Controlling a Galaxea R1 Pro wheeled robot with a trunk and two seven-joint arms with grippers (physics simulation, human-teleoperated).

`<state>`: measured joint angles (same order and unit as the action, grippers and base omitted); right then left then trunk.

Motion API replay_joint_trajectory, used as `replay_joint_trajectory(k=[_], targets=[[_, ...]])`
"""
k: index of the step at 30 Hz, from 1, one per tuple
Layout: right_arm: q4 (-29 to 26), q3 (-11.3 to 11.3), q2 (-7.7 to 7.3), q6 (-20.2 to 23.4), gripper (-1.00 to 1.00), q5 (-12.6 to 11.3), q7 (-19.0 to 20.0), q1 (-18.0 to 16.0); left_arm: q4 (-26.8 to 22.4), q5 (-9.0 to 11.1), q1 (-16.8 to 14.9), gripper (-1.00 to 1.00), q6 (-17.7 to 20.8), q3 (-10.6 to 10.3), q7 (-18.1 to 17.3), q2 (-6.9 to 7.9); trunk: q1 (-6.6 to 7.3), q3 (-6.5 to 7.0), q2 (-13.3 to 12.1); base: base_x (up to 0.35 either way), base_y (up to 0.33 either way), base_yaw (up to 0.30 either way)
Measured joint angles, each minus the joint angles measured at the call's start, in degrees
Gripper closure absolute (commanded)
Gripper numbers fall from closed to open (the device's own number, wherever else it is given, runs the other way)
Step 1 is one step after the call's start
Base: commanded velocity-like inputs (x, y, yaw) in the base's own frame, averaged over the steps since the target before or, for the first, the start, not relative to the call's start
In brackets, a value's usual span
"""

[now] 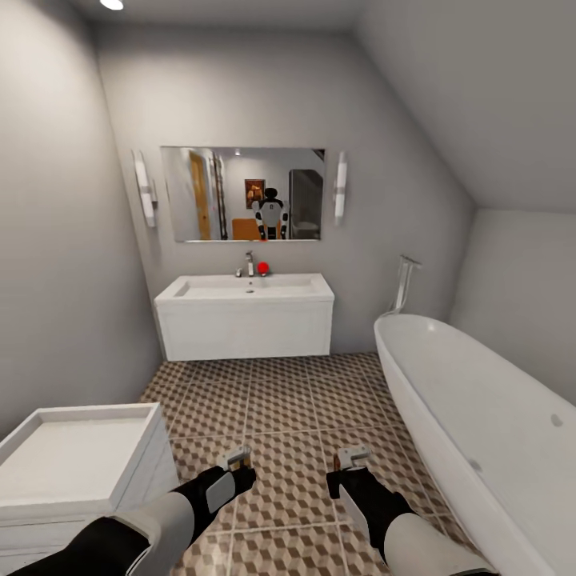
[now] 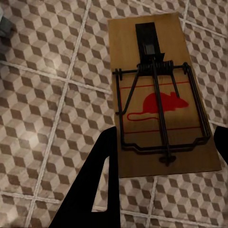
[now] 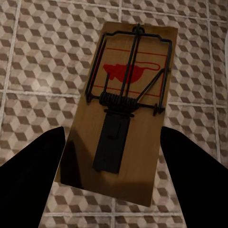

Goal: Take the four mousetraps from the cabinet in the bathroom and place them on the bathroom floor. Make sure all four end up on the same floor surface, and ensure that at least two of them are either under or directly next to the same bathroom sink.

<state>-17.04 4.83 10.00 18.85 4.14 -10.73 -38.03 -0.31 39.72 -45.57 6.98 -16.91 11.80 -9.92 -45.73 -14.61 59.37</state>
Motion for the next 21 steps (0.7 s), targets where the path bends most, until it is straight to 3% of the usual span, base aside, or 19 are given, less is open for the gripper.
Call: replay_joint_trajectory(k=[21], targets=[[0.0,0.0,0.00,0.0,1.00,-0.1,-0.1,0.0,0.0,0.1,0.0,1.00,-0.1,0.0,0.0,0.00,0.00,0.00,0.0,0.322,0.000,0.000]])
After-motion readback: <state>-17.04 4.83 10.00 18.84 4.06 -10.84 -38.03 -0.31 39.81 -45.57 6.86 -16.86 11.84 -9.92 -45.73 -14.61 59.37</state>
